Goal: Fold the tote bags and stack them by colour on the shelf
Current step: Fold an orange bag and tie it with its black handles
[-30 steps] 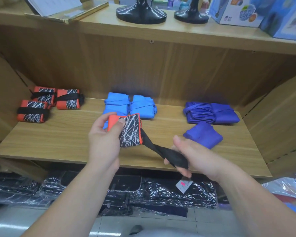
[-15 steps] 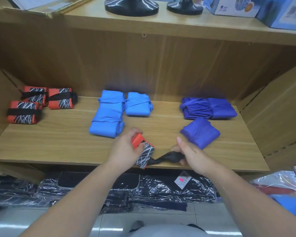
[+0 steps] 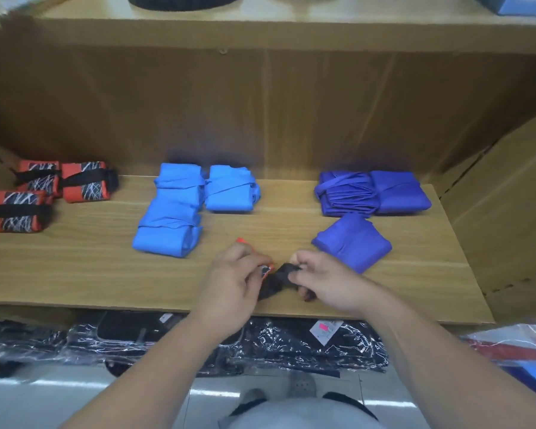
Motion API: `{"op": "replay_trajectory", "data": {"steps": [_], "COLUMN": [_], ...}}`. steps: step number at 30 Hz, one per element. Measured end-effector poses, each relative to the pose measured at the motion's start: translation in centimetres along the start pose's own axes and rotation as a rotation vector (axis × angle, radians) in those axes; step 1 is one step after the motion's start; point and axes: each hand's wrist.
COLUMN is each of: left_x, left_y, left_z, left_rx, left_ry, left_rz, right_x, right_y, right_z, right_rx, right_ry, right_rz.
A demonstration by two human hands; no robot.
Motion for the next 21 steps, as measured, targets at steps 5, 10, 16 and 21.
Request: {"op": "replay_trajectory", "data": {"steps": [5, 10, 16, 21], "left_x": [0.8, 0.8, 1.4, 1.6], "left_y": [0.4, -0.4, -0.1, 0.9], "left_z": [0.2, 0.8, 0.4, 0.5], "left_rx": [-0.138, -0.114, -0.014, 0.116], "left_ry": [-0.075, 0.014, 0.274, 0.281], "left_rz": [-0.056, -0.178, -0.421, -0.523], "right_x": [-0.4, 0.1, 1.1, 1.0], "right_y": [-0.8, -1.2, -1.4, -1.2], "right_z": [-0.8, -0.8, 0.4, 0.6], "right_rx": [-0.120, -0.115, -0.079, 0.029], "right_ry": [-0.021, -0.269, -0.303, -0.231], "right_rz": [-0.098, -0.119, -0.050, -0.109]}}
Point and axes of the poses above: each hand's wrist, its own y-axis away from the middle knuckle, its own z-axis out of the palm, x = y × z, and after that the axes turned 12 degrees about x, right-handed
